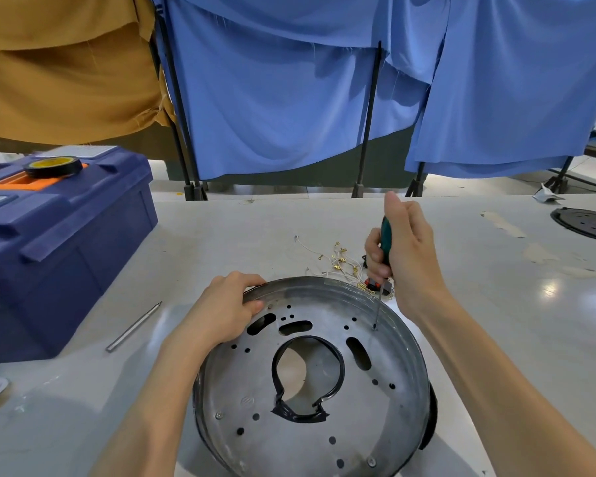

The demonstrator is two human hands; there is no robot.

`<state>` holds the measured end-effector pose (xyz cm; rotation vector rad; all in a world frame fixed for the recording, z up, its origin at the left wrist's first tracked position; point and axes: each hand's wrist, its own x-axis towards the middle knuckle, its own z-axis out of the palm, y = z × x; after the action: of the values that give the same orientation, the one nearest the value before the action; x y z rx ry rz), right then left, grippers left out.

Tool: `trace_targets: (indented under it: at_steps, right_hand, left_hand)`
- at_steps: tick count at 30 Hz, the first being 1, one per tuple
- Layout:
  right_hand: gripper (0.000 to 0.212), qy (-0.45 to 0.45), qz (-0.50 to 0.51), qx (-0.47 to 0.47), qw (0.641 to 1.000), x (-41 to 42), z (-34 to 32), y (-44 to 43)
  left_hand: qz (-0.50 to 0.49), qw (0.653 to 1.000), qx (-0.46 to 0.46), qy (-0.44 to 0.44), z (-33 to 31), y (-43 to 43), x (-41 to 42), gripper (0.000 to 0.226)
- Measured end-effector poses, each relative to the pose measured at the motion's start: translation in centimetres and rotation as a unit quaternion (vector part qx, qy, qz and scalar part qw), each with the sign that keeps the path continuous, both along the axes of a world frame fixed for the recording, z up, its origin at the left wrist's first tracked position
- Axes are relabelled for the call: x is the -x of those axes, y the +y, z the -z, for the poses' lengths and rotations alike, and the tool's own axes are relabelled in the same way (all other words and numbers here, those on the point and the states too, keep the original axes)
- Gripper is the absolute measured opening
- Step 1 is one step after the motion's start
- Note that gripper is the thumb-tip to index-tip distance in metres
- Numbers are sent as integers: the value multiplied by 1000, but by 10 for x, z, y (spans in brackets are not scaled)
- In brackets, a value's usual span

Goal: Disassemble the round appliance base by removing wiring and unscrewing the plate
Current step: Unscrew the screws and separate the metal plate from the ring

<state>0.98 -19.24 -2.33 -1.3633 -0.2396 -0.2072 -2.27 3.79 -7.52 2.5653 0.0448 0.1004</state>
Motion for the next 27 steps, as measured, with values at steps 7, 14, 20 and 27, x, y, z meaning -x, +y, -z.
trace_targets:
  at_steps: [7,14,20,27]
  right_hand:
    - [42,-54,6,34,998,4,-3,5]
    - [26,-83,25,16,996,8,-1,15]
    - [28,-79,31,-17,996,5,-4,6]
    - [22,-79,-66,-12,995,3,-4,5]
  left_hand:
    - [-20,999,-40,21,-3,11,3,32]
    - [82,991,-101,-40,-47,-32,-1,67]
    - [185,953,238,-18,-48,-107,9,38]
    - [180,907,378,-40,-25,-112,4,16]
